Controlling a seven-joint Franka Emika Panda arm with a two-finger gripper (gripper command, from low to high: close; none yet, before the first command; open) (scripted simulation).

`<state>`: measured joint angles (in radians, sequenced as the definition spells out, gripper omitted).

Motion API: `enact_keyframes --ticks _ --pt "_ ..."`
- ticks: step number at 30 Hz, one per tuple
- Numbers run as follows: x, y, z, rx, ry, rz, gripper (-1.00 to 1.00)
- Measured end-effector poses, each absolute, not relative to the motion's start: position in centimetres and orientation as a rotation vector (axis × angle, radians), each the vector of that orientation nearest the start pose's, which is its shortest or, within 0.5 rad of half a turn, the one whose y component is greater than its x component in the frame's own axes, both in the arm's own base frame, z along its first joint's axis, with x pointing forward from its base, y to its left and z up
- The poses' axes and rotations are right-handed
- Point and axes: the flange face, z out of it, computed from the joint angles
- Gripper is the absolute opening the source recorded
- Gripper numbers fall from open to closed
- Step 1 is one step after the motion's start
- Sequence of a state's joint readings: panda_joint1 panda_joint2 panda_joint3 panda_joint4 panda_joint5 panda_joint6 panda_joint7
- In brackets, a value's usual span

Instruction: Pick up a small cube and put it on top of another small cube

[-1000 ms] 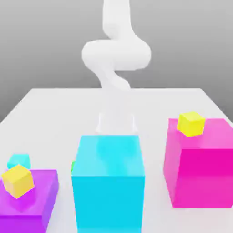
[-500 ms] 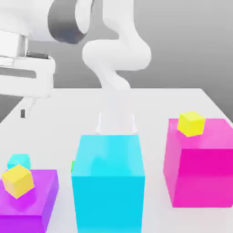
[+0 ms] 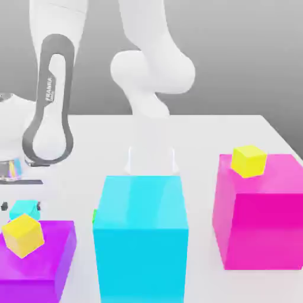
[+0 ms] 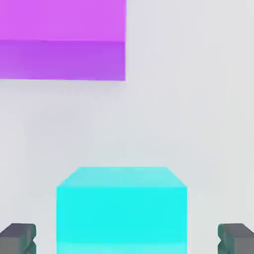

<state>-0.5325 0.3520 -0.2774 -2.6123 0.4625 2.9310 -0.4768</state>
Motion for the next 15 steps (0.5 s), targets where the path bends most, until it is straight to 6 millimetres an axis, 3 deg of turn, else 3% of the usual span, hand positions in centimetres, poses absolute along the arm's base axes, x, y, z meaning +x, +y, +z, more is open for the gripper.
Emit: enact_keyframes --ticks 6,13,15 --pt "25.8 -32.9 13.6 -2.911 1.180 0.002 -1.00" --pt "25.6 -33.1 19.7 -2.880 1.223 0.000 -1.00" --pt "28.0 -31.7 21.5 -2.846 1.235 -0.014 -1.00"
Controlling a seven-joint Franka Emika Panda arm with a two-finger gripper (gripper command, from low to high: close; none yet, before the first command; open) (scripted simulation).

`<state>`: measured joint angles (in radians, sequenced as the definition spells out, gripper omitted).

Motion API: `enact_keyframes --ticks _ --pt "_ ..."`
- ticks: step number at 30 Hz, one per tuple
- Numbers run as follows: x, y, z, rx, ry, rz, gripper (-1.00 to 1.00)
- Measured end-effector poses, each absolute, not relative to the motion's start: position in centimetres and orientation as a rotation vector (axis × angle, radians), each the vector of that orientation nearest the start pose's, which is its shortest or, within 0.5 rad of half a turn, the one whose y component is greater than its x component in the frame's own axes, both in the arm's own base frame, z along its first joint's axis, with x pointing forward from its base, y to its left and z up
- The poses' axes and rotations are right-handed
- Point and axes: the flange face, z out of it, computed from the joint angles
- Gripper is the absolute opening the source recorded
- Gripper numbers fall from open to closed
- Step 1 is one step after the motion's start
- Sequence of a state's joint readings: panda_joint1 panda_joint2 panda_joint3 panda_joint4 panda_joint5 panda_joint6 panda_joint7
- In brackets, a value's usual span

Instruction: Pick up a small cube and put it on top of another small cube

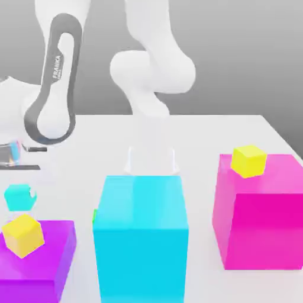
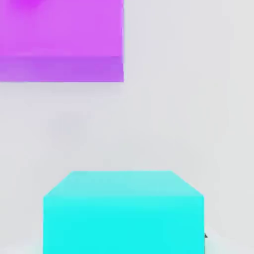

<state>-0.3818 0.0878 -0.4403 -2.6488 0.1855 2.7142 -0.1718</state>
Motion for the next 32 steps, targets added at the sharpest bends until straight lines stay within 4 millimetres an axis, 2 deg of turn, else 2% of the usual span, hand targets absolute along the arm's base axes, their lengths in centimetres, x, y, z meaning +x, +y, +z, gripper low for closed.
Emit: enact_keyframes --ticks 4,8,10,13,16,18,21,24,26,28,29,32 --pt "34.8 -25.9 25.7 -2.795 1.185 -0.030 -1.00" --pt "39.0 -20.2 30.4 -2.720 1.179 -0.022 -1.00" --pt "40.9 -16.2 32.9 -2.717 1.133 -0.006 -1.00" --pt "42.5 -8.7 35.9 -2.775 0.981 0.025 -1.00" --pt "42.5 -1.2 38.4 -2.853 0.809 0.050 -1.00" --pt "41.7 3.9 40.1 -2.908 0.689 0.062 -1.00" --pt "38.9 11.5 42.5 -2.995 0.501 0.066 -1.00" --pt "34.9 18.0 44.8 -3.086 0.322 0.036 -1.00" --pt "33.8 19.7 43.6 -3.116 0.279 0.014 -1.00" --pt "33.6 20.1 41.1 -3.123 0.267 0.007 -1.00" --pt "33.5 20.1 39.8 -3.124 0.265 0.006 1.00" --pt "33.5 20.1 39.8 -3.124 0.265 0.006 1.00"
